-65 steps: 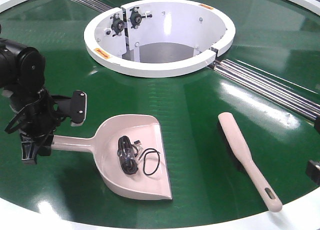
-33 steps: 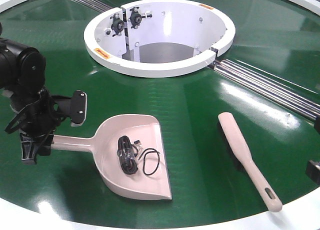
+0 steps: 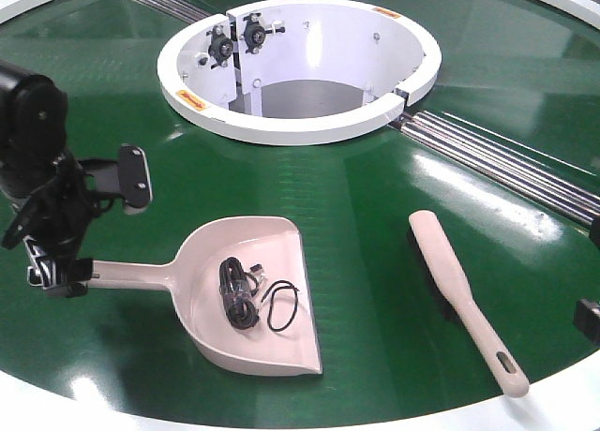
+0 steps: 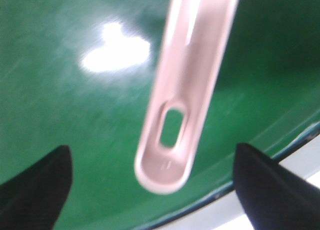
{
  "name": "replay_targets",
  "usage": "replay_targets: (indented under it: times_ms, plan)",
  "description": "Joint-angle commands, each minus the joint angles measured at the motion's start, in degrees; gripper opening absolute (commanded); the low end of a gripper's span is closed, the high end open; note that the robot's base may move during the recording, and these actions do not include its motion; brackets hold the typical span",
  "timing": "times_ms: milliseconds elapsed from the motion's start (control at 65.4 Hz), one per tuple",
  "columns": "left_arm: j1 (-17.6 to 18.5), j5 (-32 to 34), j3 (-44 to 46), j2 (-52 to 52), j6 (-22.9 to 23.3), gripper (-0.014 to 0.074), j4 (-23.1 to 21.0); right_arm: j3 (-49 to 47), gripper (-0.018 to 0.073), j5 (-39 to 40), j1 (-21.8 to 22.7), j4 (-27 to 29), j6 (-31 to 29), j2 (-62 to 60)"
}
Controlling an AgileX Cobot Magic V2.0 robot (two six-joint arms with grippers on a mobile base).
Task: Clean and inspect green conveyor with broom and dustpan
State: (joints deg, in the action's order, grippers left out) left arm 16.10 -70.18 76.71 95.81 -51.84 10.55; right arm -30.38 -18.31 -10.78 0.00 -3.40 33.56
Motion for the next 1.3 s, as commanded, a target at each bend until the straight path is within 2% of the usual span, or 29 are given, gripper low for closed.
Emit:
replay_targets:
  times_ms: [0, 107, 214, 351, 519, 565, 733, 795, 871, 1100, 1283]
  plan:
    - [0.4, -0.9, 1.3, -5.7, 5.9, 0.0655, 2.4, -1.6, -0.0008, 5.4, 0.5, 0.0, -0.3, 0.1]
    - [0.4, 1.1, 1.3, -10.2, 11.1, 0.0611, 4.4, -1.6, -0.0008, 8.0, 0.5, 0.0, -0.3, 0.1]
    - [0.4, 5.8, 1.3, -15.2, 17.9, 0.0519, 7.8, -1.6, -0.0008, 10.1, 0.5, 0.0, -0.3, 0.1]
    - [0.4, 13.8, 1.3, -22.3, 28.2, 0.0322, 9.6, -1.6, -0.0008, 11.6, 0.5, 0.0, -0.3, 0.1]
    - [0.4, 21.5, 1.1, -30.4, 41.7, -0.0002, 7.2, -1.6, -0.0008, 11.7, 0.5, 0.0, -0.3, 0.1]
    - [0.4, 24.2, 0.4, -32.7, 43.8, -0.0009, 5.5, -1.6, -0.0008, 11.7, 0.5, 0.0, -0.3, 0.1]
    - [0.4, 40.3, -10.7, -42.6, 44.4, -0.0008, -5.9, -1.6, -0.0008, 9.7, 0.5, 0.0, -0.3, 0.1]
    - [0.4, 47.1, -18.0, -47.2, 44.4, -0.0008, -9.1, -1.1, -0.0008, 9.1, 0.5, 0.0, -0.3, 0.1]
    - [0.4, 54.1, -26.7, -52.3, 44.4, -0.0008, -11.9, 2.1, -0.0006, 12.3, 0.5, 0.0, -0.4, 0.1]
    - [0.4, 67.8, -48.3, -65.0, 44.4, -0.0008, -12.0, 13.8, -0.0003, 25.6, 0.5, 0.0, -3.3, 0.1]
    - [0.4, 72.9, -55.4, -67.9, 44.4, -0.0007, -12.0, 15.4, -0.0003, 27.7, 0.5, 0.0, -3.1, 0.1]
